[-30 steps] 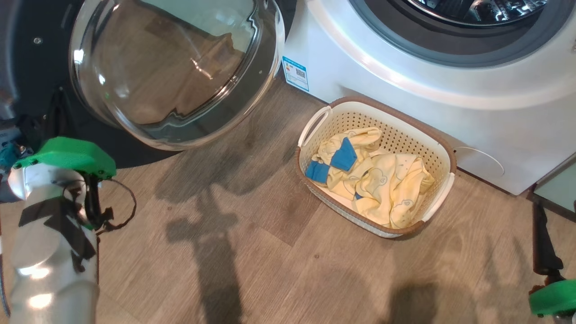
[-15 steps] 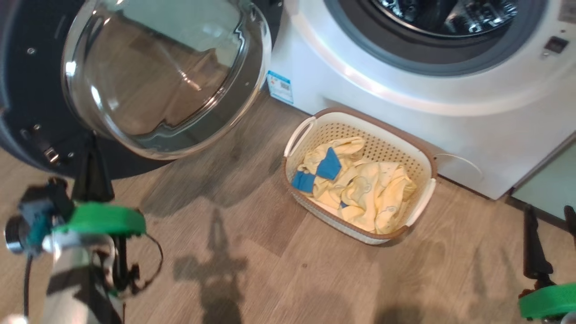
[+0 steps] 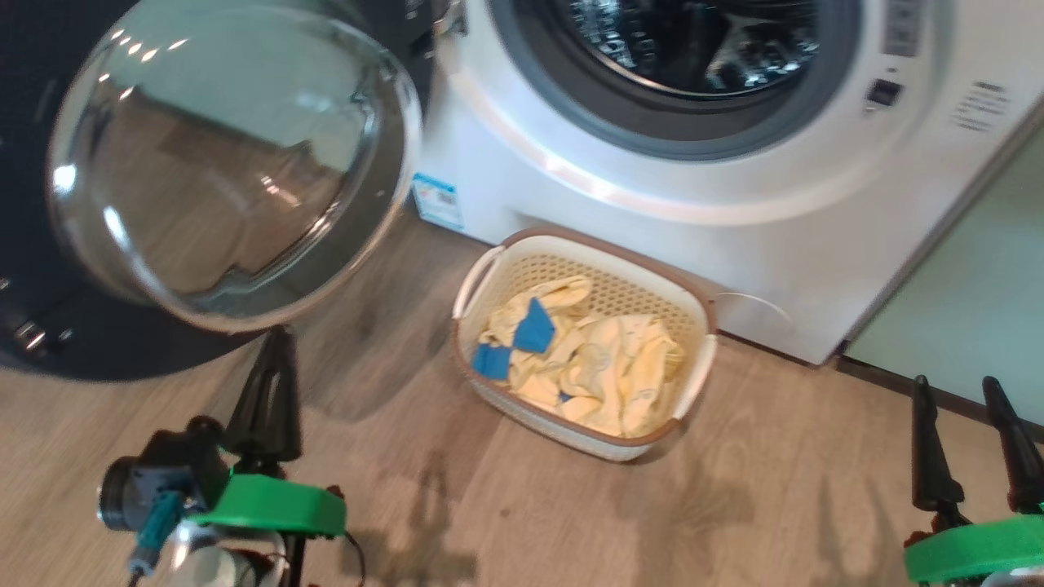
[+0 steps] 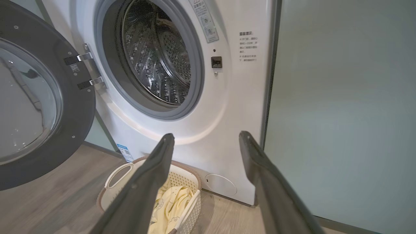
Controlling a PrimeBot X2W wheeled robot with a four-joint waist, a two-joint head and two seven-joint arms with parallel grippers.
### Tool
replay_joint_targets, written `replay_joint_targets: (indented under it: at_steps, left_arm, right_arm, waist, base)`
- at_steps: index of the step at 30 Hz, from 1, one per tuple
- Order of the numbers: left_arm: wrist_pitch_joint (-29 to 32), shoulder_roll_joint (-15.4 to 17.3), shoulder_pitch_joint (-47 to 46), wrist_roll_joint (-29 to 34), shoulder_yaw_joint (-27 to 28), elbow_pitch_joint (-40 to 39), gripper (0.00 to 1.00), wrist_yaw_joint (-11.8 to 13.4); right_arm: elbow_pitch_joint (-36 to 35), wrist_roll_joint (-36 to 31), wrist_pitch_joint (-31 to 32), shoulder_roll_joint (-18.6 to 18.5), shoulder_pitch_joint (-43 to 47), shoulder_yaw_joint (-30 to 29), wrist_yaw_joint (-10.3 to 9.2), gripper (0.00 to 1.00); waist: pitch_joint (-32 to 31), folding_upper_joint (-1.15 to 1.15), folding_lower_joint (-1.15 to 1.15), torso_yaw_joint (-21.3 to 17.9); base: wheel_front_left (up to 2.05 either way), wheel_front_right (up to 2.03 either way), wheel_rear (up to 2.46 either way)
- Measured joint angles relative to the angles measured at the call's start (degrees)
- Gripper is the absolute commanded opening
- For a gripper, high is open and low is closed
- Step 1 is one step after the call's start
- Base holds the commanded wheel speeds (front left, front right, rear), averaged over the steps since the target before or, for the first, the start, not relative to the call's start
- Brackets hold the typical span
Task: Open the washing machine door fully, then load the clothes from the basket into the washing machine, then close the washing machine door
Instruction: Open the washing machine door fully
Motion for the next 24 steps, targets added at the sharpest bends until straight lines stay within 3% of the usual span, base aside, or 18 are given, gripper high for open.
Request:
replay_joint_targets:
  at_steps: [2, 4, 6, 7, 8, 24]
  left_arm:
    - [0.78, 0.03, 0.33, 0.00, -1.26, -0.48, 0.16, 0.00]
    - [1.45, 0.03, 0.54, 0.00, -2.20, -1.19, 0.40, -0.01]
    - [2.13, 0.05, 0.67, -0.01, -3.10, -1.52, 0.57, 0.01]
    - [2.43, 0.05, 0.69, -0.02, -3.45, -1.54, 0.87, 0.01]
    - [2.81, 0.05, 0.69, -0.20, -3.57, -1.55, 1.00, 0.08]
    - [5.57, 0.62, 0.51, -0.40, -5.24, 0.58, 1.00, 0.99]
  right_arm:
    - [-0.27, -0.01, -0.02, 0.14, 0.06, 0.37, 0.00, 1.00]
    - [-0.68, -0.03, -0.10, 0.38, 0.12, 0.80, 0.00, 1.00]
    - [-1.10, -0.52, -0.18, 0.90, 0.18, 1.16, 0.00, 1.00]
    - [-1.33, -0.53, -0.29, 1.19, 0.19, 1.35, 0.00, 1.00]
    - [-1.60, -0.54, -0.52, 1.46, 0.22, 1.59, 0.00, 1.00]
    - [-3.49, -2.16, -0.78, 1.89, 1.24, 3.99, 0.00, 1.00]
  waist:
    - [-0.50, 0.00, 0.00, -1.33]
    - [-0.98, 0.00, 0.00, -2.74]
    - [-1.41, 0.00, 0.00, -4.22]
    - [-1.57, 0.00, 0.00, -5.05]
    - [-1.70, 0.00, 0.00, -5.85]
    - [-1.91, 0.00, 0.01, -19.20]
  base:
    - [0.00, 0.00, 0.00]
    - [0.00, 0.00, 0.00]
    - [0.00, 0.00, 0.00]
    - [0.00, 0.00, 0.00]
    - [0.00, 0.00, 0.00]
    - [0.00, 0.00, 0.00]
